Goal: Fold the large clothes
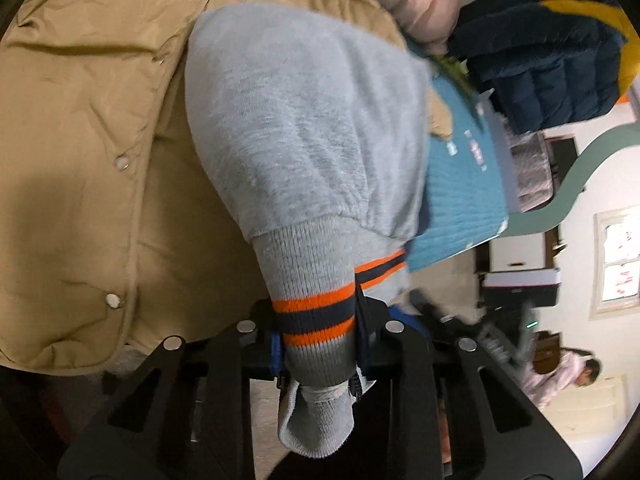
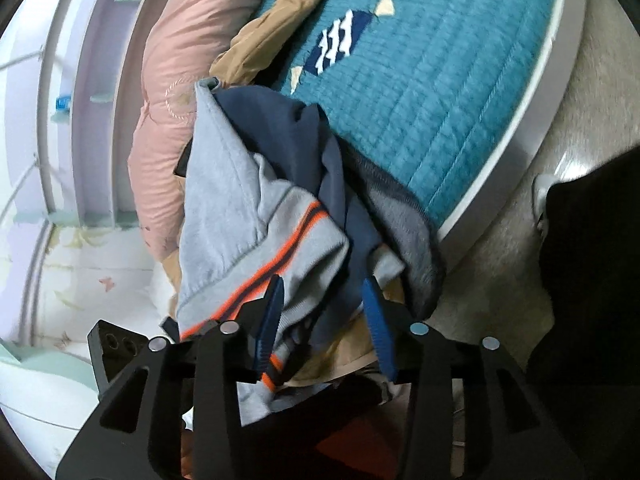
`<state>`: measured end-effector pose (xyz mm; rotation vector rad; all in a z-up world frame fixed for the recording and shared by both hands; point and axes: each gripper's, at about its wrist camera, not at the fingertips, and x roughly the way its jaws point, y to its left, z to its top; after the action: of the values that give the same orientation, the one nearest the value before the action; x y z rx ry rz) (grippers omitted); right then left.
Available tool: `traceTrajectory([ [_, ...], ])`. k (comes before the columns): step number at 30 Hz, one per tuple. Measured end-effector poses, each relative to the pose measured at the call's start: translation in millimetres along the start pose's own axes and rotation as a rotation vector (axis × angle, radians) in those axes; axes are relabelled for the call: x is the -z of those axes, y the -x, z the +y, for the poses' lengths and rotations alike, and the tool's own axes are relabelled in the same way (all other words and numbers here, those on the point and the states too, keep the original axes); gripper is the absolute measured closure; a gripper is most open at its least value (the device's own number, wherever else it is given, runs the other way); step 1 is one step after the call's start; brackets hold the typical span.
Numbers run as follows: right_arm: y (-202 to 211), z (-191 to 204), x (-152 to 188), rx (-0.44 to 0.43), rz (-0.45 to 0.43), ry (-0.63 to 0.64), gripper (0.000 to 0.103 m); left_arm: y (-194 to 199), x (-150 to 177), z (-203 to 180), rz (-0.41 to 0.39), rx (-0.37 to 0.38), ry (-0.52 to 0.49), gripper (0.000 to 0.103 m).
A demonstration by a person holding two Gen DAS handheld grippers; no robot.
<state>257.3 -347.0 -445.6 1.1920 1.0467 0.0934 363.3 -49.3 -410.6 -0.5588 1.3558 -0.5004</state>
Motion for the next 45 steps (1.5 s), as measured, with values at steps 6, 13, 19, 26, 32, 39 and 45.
traceTrajectory([
  [6, -11, -9, 12, -0.108, 0.026, -0.169, 0.053, 15, -14, -15, -0.017, 0.038, 0.008, 0.078],
  [13, -20, -26, 17, -0.247, 0.001, -0.362, 0.046, 19, -15, -17, -0.016, 0.049, 0.019, 0.078],
  [19, -24, -32, 18, -0.341, -0.01, -0.425, 0.042, 21, -17, -13, -0.011, 0.062, 0.039, 0.078],
  [26, -24, -48, 38, -0.438, 0.008, -0.502, 0.041, 21, -22, -14, -0.001, 0.088, 0.061, 0.078],
  [32, -26, -49, 45, -0.508, 0.023, -0.529, 0.04, 20, -24, -16, 0.0, 0.099, 0.064, 0.077],
  [39, -36, -54, 36, -0.526, -0.019, -0.592, 0.037, 17, -24, -17, 0.002, 0.097, 0.061, 0.078],
  [45, -48, -52, 26, -0.478, -0.031, -0.594, 0.036, 16, -25, -17, 0.008, 0.096, 0.063, 0.078],
])
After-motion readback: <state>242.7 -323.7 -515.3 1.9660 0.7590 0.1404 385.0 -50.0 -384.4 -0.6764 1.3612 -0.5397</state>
